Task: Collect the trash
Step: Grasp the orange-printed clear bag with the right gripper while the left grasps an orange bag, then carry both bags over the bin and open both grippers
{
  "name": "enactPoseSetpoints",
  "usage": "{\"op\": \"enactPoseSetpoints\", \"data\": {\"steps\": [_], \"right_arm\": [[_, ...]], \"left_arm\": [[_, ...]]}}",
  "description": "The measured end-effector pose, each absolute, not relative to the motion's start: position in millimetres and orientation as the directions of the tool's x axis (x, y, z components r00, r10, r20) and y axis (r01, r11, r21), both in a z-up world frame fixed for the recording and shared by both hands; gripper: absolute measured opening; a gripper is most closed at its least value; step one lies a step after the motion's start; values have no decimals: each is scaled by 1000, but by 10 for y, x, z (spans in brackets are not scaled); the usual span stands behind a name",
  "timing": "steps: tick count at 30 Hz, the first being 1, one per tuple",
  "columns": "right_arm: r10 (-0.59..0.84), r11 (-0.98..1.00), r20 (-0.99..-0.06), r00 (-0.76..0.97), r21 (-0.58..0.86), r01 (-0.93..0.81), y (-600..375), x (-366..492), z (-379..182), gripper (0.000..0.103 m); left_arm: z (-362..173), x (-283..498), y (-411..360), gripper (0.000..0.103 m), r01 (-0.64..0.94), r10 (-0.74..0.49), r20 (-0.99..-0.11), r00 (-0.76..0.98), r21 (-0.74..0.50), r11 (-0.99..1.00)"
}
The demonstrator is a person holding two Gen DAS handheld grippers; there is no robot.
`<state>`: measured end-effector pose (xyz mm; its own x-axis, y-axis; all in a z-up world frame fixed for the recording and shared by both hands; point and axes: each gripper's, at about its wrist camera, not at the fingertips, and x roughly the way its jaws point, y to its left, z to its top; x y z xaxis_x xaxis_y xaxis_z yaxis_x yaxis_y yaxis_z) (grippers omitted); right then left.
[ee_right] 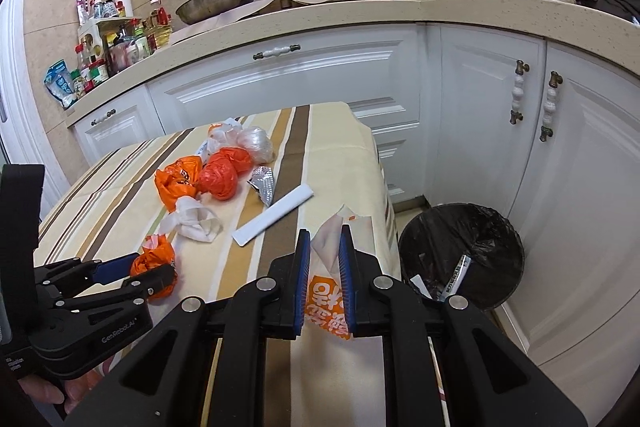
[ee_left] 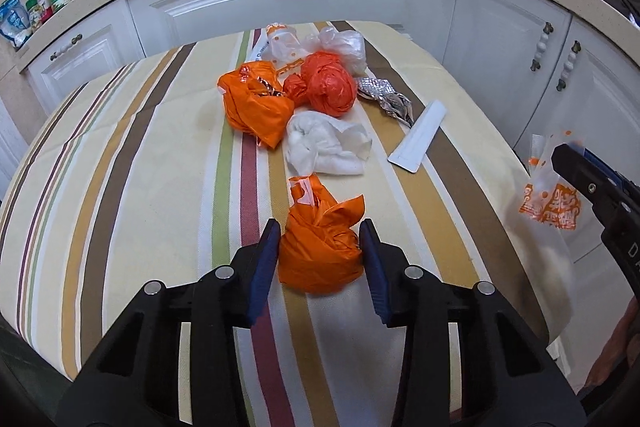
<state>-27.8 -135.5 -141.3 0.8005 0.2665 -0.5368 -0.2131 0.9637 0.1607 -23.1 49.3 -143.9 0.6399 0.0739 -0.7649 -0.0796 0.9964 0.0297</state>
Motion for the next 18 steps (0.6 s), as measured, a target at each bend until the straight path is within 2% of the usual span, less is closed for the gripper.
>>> {"op": "enactPoseSetpoints", "data": {"steps": [6,12,18], "right_arm": [[242,970,-537,808,136,-200,-1374,-273,-1416,15],[200,980,-526,827,94,-177,-1431,-282,-1377,15],[158,987,-508,847,68,-144,-1613,-227,-1326,15]], "left_arm": [[-1372,-275,500,39,-78,76,-747,660,33,996],[-1099,-359,350,39,-41,84,-661,745,81,996],[-923,-149,77,39,35,22,-627,779,78,996]]}}
